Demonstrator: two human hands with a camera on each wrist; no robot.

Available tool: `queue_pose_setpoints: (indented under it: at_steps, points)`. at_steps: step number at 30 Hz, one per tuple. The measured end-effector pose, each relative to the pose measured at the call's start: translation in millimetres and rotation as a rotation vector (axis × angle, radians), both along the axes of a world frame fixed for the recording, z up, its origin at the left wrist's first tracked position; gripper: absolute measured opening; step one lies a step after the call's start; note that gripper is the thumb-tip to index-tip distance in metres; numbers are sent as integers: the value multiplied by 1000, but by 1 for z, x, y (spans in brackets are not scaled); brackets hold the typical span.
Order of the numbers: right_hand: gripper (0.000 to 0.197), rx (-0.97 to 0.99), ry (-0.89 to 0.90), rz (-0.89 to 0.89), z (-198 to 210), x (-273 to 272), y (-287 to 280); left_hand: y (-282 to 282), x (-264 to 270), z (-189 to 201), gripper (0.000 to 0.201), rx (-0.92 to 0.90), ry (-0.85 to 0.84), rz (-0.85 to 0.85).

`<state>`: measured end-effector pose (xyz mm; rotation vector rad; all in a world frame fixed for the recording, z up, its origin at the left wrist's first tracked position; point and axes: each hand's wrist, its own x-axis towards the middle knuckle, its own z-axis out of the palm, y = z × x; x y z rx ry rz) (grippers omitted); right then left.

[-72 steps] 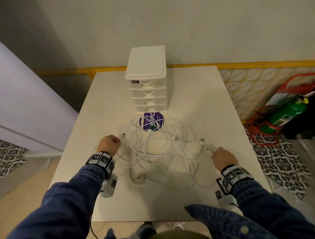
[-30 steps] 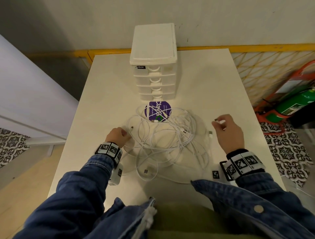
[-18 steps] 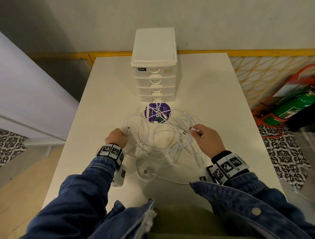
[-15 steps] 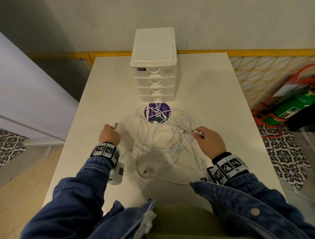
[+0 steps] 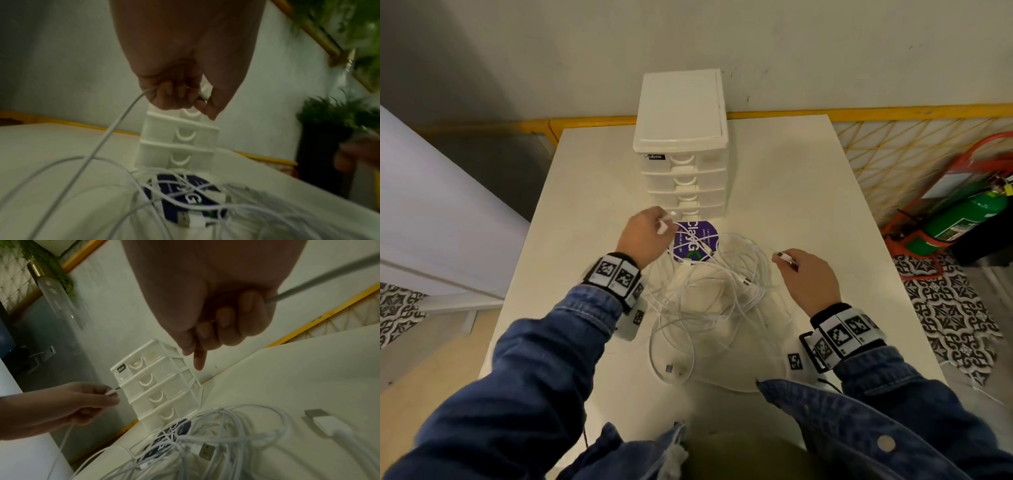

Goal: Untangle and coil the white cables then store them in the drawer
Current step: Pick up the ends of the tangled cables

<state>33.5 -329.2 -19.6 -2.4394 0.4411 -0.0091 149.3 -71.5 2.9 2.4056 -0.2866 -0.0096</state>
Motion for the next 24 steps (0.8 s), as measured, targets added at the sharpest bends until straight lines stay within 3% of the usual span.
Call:
queue_pose_setpoints:
  at_steps: [5,11,15,20,24]
  points:
    - [29,-35,45,38,4,27,-4,-38,32,-37,22,267,139,-288]
    - [32,-89,138,66,-12,71,-13,-52,59,-53,28,535,174,-373]
    - [27,-115,197,92,-25,94,-8,-51,67,-58,29,703,105,-443]
    - [23,-108,292,118,-41,107,3,-45,72,-58,28,714,81,-463]
    - [26,-82,342,119,-46,108,3,-47,69,-55,31,709,170,-447]
